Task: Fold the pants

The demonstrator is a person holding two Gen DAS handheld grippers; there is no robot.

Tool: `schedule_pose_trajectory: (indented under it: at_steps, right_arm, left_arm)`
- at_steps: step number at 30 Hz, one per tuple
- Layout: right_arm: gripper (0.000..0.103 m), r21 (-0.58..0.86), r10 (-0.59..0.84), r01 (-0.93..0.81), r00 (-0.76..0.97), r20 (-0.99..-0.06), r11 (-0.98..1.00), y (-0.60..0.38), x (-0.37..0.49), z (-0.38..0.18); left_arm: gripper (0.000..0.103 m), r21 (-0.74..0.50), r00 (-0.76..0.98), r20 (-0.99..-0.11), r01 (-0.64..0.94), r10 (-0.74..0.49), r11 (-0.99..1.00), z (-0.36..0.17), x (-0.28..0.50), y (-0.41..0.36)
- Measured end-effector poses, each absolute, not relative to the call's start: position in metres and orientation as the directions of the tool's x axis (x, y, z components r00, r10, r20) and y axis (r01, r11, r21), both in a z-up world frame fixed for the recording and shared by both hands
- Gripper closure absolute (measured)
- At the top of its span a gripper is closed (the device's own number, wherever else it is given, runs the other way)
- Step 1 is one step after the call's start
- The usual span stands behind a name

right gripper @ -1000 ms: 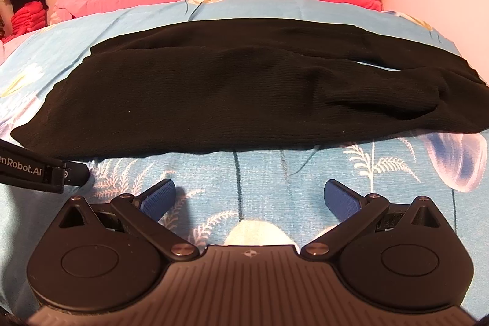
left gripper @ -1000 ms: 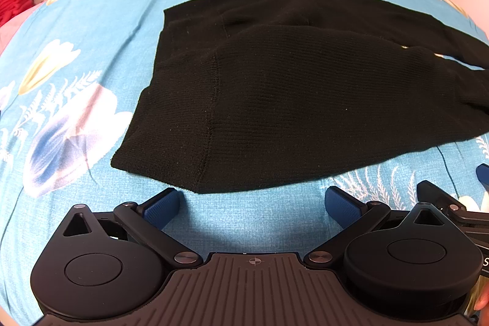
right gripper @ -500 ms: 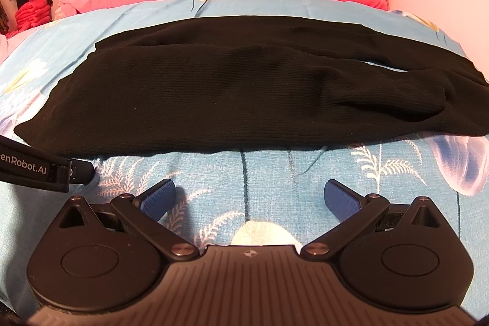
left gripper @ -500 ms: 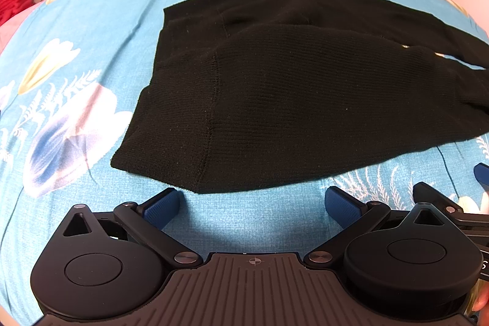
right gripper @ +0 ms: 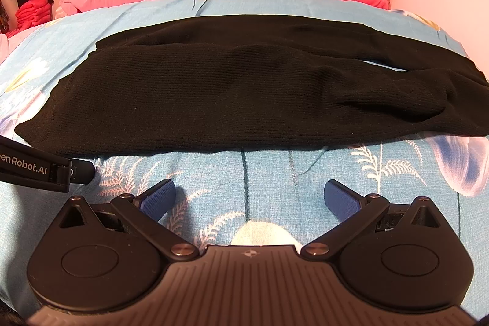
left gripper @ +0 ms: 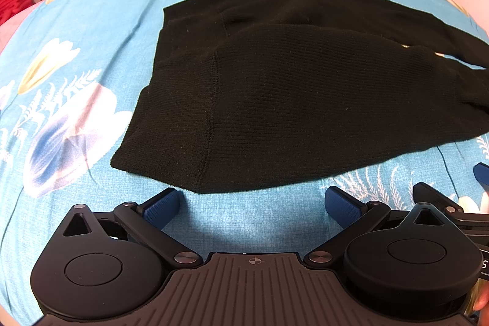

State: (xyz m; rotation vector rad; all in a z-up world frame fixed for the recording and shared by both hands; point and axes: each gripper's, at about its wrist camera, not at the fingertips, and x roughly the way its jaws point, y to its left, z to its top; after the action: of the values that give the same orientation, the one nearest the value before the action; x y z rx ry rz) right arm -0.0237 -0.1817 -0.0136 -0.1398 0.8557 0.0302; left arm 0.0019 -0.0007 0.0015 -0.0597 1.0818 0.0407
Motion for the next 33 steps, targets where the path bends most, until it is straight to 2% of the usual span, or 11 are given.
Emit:
schedule_pose_trajectory:
  at_steps: [33]
  right_arm:
    - [0.000, -0.113, -0.025, -0.089, 0.670, -0.742, 0.990, -0.1808, -0.0280, -0.0135]
  left_arm:
    - [0.000, -0.029, 0.470, -0.883, -0.063, 0.004, 0.998, 0.0019, 0.0023, -0.0007]
